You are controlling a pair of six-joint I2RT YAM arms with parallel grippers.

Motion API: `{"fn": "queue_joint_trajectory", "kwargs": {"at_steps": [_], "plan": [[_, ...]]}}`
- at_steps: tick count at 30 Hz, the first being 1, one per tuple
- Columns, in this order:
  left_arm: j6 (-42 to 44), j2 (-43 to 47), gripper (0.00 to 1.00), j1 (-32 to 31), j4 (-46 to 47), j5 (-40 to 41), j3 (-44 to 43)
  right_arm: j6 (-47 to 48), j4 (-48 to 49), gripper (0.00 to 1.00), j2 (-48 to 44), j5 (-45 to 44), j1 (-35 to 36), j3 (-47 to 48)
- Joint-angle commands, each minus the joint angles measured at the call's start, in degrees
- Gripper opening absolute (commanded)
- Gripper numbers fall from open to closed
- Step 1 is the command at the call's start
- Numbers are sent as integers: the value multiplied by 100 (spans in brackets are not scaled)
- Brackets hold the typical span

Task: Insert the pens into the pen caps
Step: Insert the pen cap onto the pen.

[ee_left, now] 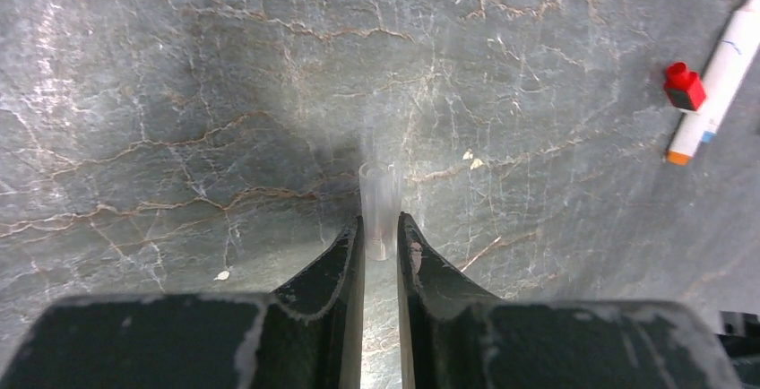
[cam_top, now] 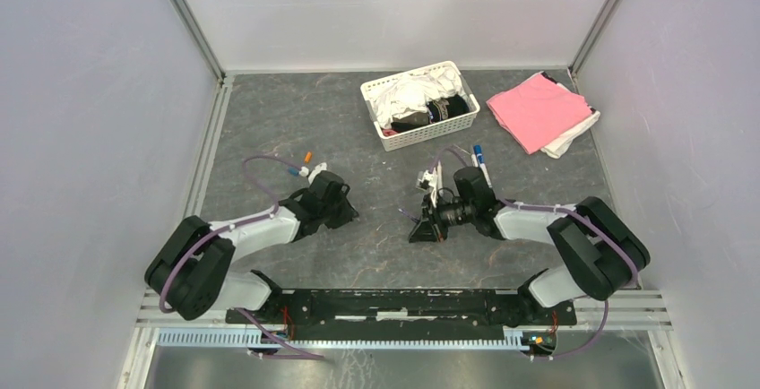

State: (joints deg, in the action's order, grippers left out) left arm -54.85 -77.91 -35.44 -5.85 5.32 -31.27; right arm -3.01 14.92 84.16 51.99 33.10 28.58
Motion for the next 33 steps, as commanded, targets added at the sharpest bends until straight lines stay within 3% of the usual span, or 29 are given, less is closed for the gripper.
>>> {"fn": "queue_joint_trajectory", "kwargs": {"at_steps": [1,13,22,33], "plan": [[-190,391,2,-2,1175,-209,458,-1249,1657,0,232,-120,227,-308],[-972,445,2,1,2003,-701,1139,-3085,2905,0,1276,-453,864,-341],[-1445,463,2,2,1792,-648,1227,-3576,2369,0,1724,-889,1300,-107],[-1723,552,2,2,2287,-848,1468,-4454,2156,0,2264,-969,1440,256]]}}
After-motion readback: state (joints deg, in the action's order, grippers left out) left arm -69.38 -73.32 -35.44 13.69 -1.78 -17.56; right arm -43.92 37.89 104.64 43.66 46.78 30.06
